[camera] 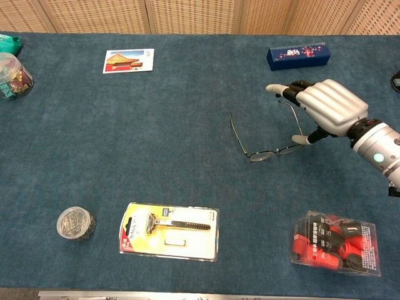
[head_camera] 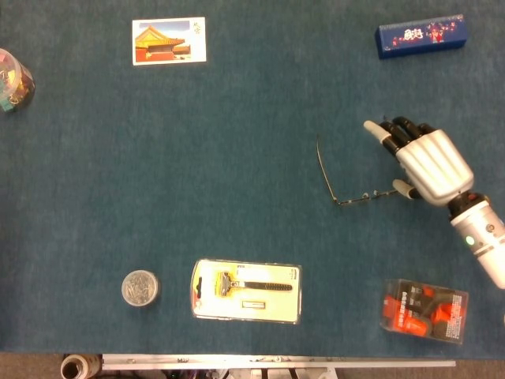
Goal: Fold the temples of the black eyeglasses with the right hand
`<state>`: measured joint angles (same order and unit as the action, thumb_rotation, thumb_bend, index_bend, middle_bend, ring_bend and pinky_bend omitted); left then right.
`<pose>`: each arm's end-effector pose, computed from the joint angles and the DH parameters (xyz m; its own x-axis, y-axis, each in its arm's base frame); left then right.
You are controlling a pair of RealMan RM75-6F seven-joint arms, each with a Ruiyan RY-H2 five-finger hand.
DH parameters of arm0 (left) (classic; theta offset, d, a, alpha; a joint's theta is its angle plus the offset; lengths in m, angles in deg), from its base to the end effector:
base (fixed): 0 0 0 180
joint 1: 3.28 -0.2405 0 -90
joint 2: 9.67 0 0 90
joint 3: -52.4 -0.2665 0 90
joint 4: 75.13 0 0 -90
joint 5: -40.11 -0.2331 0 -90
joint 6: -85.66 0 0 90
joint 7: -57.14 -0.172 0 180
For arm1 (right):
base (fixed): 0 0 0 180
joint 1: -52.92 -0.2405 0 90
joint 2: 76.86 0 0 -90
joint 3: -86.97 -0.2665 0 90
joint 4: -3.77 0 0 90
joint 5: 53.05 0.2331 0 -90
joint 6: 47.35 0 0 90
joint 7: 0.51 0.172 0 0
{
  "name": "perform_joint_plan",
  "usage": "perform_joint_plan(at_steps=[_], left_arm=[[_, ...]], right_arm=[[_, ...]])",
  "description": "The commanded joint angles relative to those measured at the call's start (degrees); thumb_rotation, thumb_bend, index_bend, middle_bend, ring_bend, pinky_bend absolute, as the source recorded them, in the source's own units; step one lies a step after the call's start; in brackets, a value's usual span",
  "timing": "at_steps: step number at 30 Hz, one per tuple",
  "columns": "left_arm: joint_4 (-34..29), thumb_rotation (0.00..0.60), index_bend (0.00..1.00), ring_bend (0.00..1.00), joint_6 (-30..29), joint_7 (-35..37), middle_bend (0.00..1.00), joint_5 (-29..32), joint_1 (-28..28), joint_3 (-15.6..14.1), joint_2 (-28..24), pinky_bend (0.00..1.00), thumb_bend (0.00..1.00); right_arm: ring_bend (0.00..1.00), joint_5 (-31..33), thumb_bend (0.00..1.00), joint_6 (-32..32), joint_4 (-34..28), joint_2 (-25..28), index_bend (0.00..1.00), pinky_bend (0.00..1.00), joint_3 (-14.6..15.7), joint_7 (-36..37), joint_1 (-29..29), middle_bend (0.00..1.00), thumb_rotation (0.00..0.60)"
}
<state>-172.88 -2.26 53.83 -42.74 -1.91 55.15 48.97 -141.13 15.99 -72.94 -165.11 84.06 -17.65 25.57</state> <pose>-0.3342 0.1899 0.1757 0.4482 -0.0154 0.8938 0.8904 0.0971 -0.4448 -0.2348 -0.3114 -0.0415 0.6210 -0.1279 0.7733 -0.7274 -0.4616 0.5078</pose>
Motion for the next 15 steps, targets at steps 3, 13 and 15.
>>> perform_joint_plan(at_steps=[3, 13, 15], left_arm=[[-0.04, 0.6, 0.43, 0.38, -0.18, 0.2, 0.46, -0.05, -0.12, 0.05, -0.11, 0.5, 0.03], [-0.07, 0.6, 0.43, 0.38, -0.43, 0.46, 0.46, -0.03, -0.3, 0.2, -0.25, 0.5, 0.03], [-0.09, 0.6, 0.43, 0.38, -0.42, 0.45, 0.46, -0.06, -0.31, 0.19, -0.27, 0.5, 0.03]], right_arm=[[0.19, -0.03, 0.09, -0.22, 0.68, -0.65, 0.12, 0.42, 0.36, 0.42, -0.35, 0.24, 0.6], [0.19, -0.88, 0.0, -0.57, -0.09, -0.05, 0.12, 0.42, 2.2, 1.3, -0.4, 0.24, 0.6], [0.19, -1.15, 0.0, -0.77, -0.59, 0.34, 0.12, 0.42, 2.67, 1.47, -0.44, 0.24, 0.6]])
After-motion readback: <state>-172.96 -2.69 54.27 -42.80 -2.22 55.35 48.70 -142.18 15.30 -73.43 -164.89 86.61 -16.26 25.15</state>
